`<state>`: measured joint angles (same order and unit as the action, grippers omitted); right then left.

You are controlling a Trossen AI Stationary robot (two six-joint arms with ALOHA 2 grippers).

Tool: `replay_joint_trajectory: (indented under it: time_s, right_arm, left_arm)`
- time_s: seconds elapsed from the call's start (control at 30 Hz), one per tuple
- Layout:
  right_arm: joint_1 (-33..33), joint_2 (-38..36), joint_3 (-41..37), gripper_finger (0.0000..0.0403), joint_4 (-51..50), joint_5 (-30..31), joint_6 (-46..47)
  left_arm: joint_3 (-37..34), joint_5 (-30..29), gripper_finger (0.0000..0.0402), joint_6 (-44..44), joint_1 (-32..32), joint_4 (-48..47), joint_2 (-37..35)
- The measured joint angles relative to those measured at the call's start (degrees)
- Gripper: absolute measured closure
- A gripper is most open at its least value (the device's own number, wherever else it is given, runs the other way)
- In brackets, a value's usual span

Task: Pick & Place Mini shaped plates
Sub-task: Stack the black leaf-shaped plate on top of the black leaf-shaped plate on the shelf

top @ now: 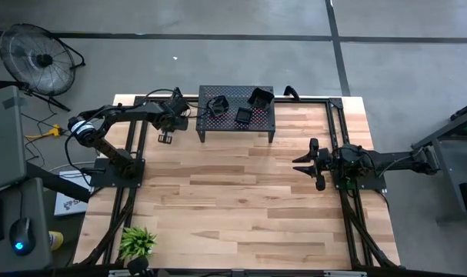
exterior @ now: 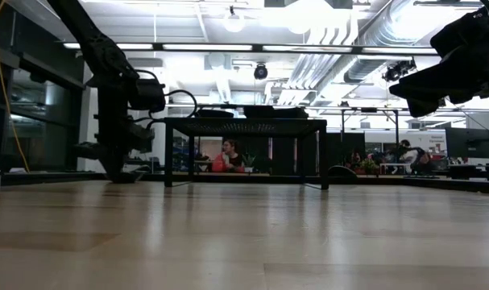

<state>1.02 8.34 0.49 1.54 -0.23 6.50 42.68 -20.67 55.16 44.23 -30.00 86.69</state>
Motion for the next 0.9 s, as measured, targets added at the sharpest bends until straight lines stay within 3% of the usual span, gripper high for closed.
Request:
replay_joint_trajectory:
  time_s: [0.17,0.7,0.9]
  right_arm:
    - [0.00,0.00,0.01,0.0293,0.02,0.01,0.02]
    - [-0.01,0.00,0.01,0.0293,0.01,0.00,0.00]
    - [0.00,0.00,0.02,0.0293,0.01,0.00,0.00]
  left_arm:
    - [0.07,-0.02,0.0397,-0.16,0.00,-0.10,-0.02]
    - [0.09,-0.86,0.0400,-0.38,0.00,-5.25,-0.23]
    - [0.00,-0.94,0.0400,-0.40,0.00,-7.14,-3.46]
